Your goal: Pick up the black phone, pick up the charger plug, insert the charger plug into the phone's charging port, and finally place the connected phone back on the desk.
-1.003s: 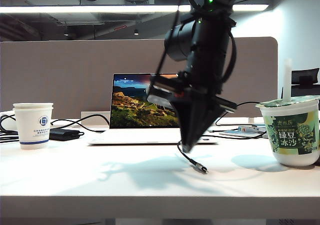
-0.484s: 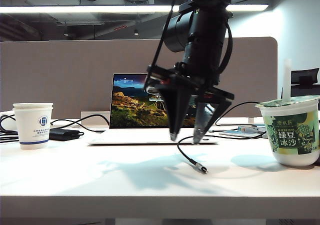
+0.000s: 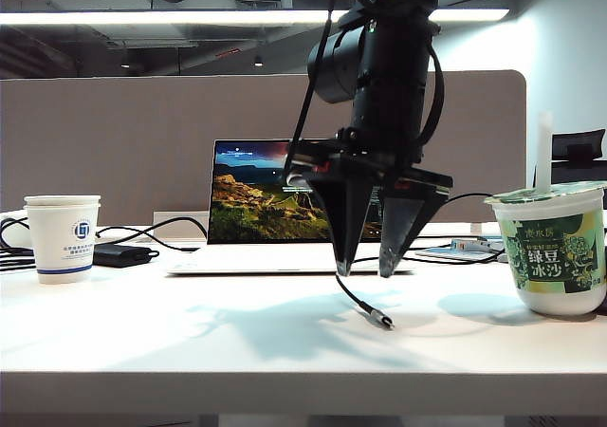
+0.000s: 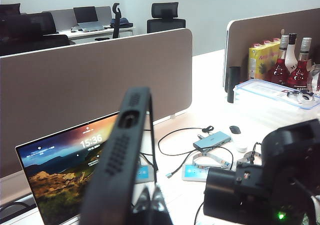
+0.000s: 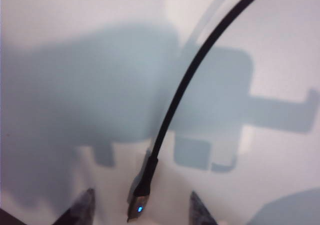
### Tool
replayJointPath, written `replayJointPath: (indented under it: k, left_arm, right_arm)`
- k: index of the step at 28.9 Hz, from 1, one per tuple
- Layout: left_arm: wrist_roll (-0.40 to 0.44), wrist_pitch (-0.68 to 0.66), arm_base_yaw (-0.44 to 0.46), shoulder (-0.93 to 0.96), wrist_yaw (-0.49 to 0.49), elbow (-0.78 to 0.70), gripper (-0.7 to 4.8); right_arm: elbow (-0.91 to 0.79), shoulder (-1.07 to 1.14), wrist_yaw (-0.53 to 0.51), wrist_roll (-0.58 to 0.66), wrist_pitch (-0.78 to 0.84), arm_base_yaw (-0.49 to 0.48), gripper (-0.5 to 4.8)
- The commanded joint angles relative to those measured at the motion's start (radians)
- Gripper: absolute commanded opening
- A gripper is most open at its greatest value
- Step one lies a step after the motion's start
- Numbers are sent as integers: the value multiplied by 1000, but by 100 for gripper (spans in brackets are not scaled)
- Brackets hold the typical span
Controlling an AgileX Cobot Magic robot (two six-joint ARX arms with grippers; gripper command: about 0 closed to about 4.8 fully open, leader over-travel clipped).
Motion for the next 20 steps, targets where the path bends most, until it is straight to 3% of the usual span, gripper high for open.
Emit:
replayJointPath:
  k: [1, 10, 13, 20]
  left_arm:
    - [3, 43, 2, -6, 2, 8, -7]
    - [3, 43, 2, -6, 2, 8, -7]
    - [3, 43, 2, -6, 2, 8, -7]
    - [26, 43, 2, -6, 2, 8, -7]
  right_arm:
    - [-2, 13, -2, 10, -16, 3, 238]
    - [-13, 36, 0, 9, -15, 16, 236]
    - [-21, 36, 7, 9, -11, 21, 206]
    - [-27, 38, 80, 10, -4, 32, 206]
